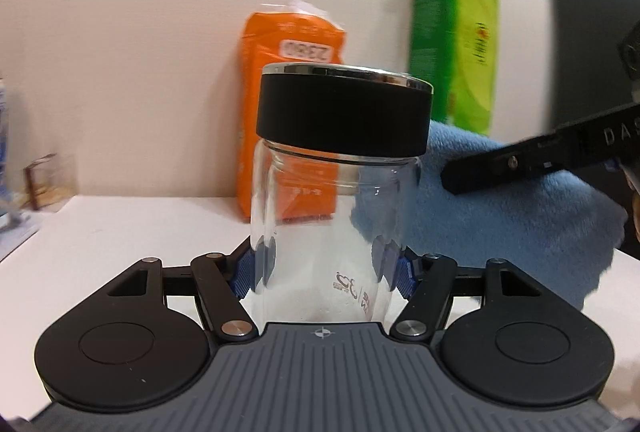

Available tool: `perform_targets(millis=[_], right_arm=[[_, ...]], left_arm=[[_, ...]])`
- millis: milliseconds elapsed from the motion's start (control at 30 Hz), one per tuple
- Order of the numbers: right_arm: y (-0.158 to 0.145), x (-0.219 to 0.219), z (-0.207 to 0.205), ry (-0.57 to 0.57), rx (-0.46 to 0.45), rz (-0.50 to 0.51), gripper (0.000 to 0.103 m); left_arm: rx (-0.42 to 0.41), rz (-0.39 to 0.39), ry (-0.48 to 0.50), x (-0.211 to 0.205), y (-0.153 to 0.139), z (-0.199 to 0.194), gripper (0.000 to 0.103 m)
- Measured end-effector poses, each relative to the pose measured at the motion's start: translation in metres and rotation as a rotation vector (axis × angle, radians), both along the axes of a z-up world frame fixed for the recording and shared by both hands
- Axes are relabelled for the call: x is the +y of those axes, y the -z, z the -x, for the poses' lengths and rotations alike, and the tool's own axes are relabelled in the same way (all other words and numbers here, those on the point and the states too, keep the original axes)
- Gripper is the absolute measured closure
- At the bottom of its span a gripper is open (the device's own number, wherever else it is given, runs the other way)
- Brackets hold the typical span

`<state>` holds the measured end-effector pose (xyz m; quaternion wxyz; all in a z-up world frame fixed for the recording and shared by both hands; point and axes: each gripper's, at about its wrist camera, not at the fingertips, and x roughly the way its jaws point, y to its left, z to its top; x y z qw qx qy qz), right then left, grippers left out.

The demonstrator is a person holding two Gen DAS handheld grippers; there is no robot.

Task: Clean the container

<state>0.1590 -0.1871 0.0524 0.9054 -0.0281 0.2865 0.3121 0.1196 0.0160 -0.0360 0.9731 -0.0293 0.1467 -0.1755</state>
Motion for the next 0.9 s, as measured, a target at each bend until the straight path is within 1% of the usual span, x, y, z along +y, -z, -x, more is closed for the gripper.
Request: perform_targets(millis=[133,400,600,767,900], right_arm=[[0.006,-0.003,-0.002,0.012,0.009,0.007,0.084],[0.012,-0.010,-0.003,0.023,0.021,0.009,0.084],[0.014,-0.010,-0.005,0.025,0.028,0.011,0.084],[0.015,-0.009,-0.005,0.030,0.036,0.008,0.084],[0.014,-0.007,-0.007,0.031,0.051,-0.021,0.084]], left_arm=[[0.005,0.011,-0.027,-0.012,-0.002,0.000,0.023],[0.003,0.015,0.019,-0.017,-0.003,-0.005,0.022],[0.003,0.054,0.091,-0.008,-0.002,-0.010,0.021],[0.004,0.050,0.195,0.002,-0.002,-0.018,0.021],[0.006,0.045,0.280,0.010,-0.002,-0.023,0.021]])
